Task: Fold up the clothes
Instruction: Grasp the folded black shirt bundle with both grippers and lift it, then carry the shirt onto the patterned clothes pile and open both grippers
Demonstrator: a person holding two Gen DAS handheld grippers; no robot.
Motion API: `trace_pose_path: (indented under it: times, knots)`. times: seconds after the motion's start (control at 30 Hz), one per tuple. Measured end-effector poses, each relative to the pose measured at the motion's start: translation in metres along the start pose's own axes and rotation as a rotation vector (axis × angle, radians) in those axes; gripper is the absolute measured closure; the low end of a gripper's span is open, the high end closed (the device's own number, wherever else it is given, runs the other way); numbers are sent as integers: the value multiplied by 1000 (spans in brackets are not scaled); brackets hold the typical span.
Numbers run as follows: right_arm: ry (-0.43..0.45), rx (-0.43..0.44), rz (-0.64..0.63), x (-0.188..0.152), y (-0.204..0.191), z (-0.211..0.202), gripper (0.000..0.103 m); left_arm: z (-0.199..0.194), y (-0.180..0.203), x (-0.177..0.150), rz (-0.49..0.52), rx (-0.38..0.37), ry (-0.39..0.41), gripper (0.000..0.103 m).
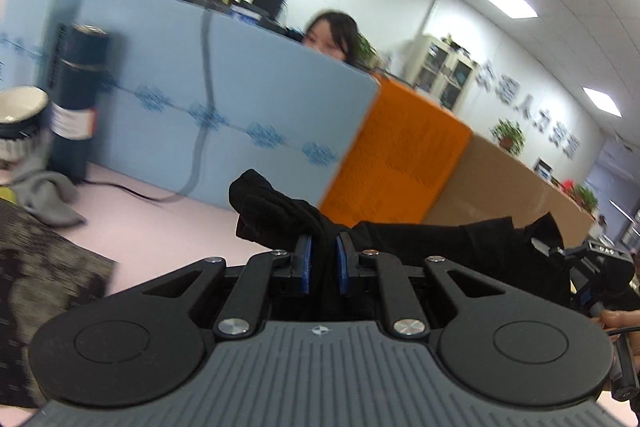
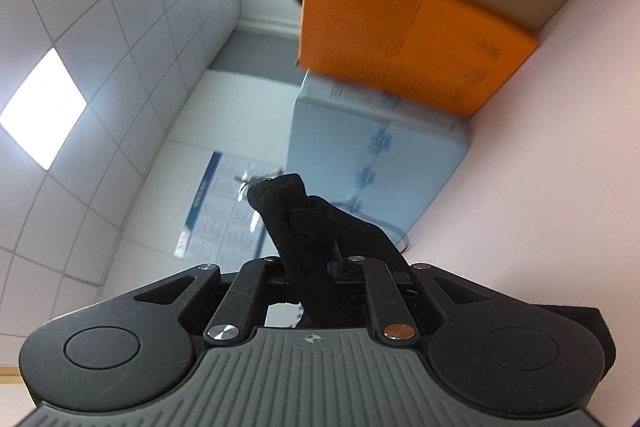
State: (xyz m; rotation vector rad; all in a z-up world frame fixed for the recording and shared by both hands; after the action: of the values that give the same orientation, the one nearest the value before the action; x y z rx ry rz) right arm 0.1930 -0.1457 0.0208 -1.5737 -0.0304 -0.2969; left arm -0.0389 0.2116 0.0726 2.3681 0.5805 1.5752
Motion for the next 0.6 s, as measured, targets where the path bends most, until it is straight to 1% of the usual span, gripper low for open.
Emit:
trace_pose_path:
  times: [0.1, 0.17, 0.27, 0.33, 0.47, 0.57, 0.6]
  knots:
    - [-65, 43, 34, -7, -2, 45, 94, -29, -26, 15, -21, 76, 45, 92]
    - [-110, 67, 67, -15, 1, 76, 94, -46, -44, 20, -28, 136, 63, 92]
    - [-180, 60, 107, -29, 17, 121, 94, -59, -76, 16, -53, 225, 52, 92]
    - [-233, 15, 116, -41, 36, 150, 94, -61, -98, 7, -79, 287, 26, 92]
    - [-335, -147, 76, -53, 80, 199, 94, -44, -146, -21, -126, 443, -66, 91]
    - [-344, -283, 3, -50, 105, 221, 91, -31, -176, -42, -123, 569, -139, 91]
    - [-341, -331, -26, -47, 113, 226, 88, -27, -185, -48, -118, 604, -163, 90]
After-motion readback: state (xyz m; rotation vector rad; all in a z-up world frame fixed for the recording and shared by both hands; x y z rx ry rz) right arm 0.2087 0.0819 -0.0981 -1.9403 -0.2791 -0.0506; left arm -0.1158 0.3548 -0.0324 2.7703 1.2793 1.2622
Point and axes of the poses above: each gripper's, at about its wrist camera, not at the fingertips, and z roughly the way its jaws point, y to its right, x to its top, the point moved 5 cm from there along z, roughly the way its jaws point, and after that the axes turned 4 degrees about -y, right-handed, at the moved point
